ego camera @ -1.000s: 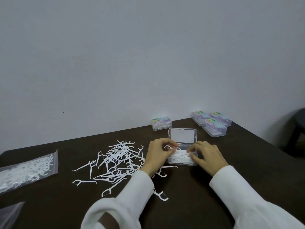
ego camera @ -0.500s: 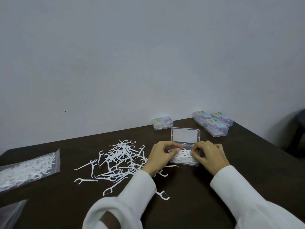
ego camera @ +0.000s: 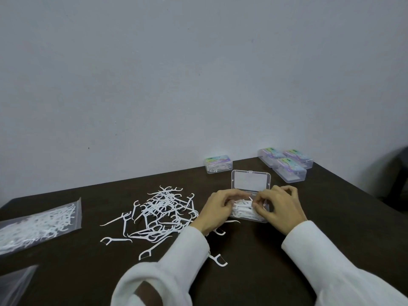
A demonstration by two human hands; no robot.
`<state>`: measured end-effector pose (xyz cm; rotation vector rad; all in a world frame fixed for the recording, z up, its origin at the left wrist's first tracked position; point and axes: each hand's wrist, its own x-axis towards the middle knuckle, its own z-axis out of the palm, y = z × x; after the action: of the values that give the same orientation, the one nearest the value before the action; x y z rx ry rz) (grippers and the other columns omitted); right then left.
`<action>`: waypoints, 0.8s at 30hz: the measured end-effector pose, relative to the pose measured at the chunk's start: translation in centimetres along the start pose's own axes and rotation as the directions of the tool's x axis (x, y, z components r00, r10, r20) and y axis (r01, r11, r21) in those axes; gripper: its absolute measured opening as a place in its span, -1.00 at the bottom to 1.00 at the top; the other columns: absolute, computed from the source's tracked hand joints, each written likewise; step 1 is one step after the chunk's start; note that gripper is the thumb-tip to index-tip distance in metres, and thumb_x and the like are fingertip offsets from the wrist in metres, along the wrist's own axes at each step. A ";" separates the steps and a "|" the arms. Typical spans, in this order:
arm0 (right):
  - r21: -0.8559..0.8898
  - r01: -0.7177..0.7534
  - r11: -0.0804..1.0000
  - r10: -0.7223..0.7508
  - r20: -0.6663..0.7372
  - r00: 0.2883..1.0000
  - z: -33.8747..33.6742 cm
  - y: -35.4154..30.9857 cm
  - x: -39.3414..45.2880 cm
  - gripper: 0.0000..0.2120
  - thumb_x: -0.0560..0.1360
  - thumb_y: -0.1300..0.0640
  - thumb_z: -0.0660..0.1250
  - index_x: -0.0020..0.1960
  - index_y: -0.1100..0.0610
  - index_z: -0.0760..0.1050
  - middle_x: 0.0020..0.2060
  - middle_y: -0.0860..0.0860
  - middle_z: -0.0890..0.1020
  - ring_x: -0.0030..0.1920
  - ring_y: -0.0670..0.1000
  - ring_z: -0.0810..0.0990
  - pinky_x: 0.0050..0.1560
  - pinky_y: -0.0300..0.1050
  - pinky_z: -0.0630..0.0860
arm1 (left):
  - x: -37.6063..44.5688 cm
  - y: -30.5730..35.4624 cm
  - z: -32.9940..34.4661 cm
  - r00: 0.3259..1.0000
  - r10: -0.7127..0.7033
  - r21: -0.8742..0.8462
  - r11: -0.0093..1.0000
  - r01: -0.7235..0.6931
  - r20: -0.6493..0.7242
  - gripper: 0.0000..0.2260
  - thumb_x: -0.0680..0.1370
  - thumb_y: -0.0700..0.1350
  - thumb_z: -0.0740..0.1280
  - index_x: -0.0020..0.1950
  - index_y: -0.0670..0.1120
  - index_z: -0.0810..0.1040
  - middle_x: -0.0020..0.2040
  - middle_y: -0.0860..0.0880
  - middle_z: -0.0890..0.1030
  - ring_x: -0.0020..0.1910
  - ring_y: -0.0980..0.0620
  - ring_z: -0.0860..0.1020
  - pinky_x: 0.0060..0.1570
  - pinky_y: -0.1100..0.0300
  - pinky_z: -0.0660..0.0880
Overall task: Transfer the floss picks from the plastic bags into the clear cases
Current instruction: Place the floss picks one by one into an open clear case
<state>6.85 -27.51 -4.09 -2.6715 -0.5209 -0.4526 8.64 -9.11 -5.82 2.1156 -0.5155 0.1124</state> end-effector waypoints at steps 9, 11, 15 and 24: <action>0.077 0.134 0.988 -0.143 0.120 0.982 0.7 0.4 0.3 -0.76 0.57 -0.04 0.18 0.17 -0.11 0.53 0.16 -0.19 0.56 0.23 -0.18 0.41 0.38 -0.16 0.09 | 0.0 -0.4 0.2 0.992 -0.060 -0.207 0.978 0.037 -0.106 -0.73 0.54 -0.32 0.30 0.18 -0.07 0.56 0.15 0.06 0.60 0.16 0.24 0.53 0.12 0.42 0.43; 0.007 0.087 0.996 -0.088 0.113 0.990 0.5 0.6 0.4 -0.73 0.57 -0.08 0.15 0.20 -0.11 0.51 0.19 -0.18 0.54 0.25 -0.16 0.39 0.37 -0.15 0.09 | 0.0 -0.5 0.2 0.993 -0.060 -0.210 0.977 0.038 -0.097 -0.73 0.54 -0.33 0.29 0.18 -0.07 0.56 0.16 0.07 0.60 0.16 0.25 0.53 0.15 0.39 0.43; 0.086 0.064 0.994 -0.073 0.111 0.991 0.8 0.4 0.4 -0.74 0.55 -0.04 0.21 0.20 -0.05 0.52 0.20 -0.14 0.51 0.20 -0.12 0.44 0.26 -0.22 0.31 | -0.1 -0.4 0.2 0.993 -0.064 -0.210 0.977 0.043 -0.096 -0.71 0.54 -0.36 0.27 0.17 -0.07 0.56 0.15 0.06 0.60 0.16 0.24 0.53 0.15 0.39 0.44; 0.116 0.015 0.993 -0.030 0.131 0.991 1.3 0.4 0.2 -0.81 0.55 0.10 0.23 0.10 -0.11 0.51 0.24 -0.10 0.53 0.40 0.02 0.29 0.43 -0.04 0.19 | -0.2 -0.4 0.2 0.995 -0.060 -0.196 0.980 0.043 -0.085 -0.70 0.55 -0.35 0.26 0.20 -0.07 0.56 0.18 0.05 0.59 0.19 0.22 0.51 0.18 0.41 0.41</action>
<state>7.52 -27.29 -5.25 -2.5993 -0.5979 -0.2438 8.62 -9.06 -6.31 1.9224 -0.4009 0.1225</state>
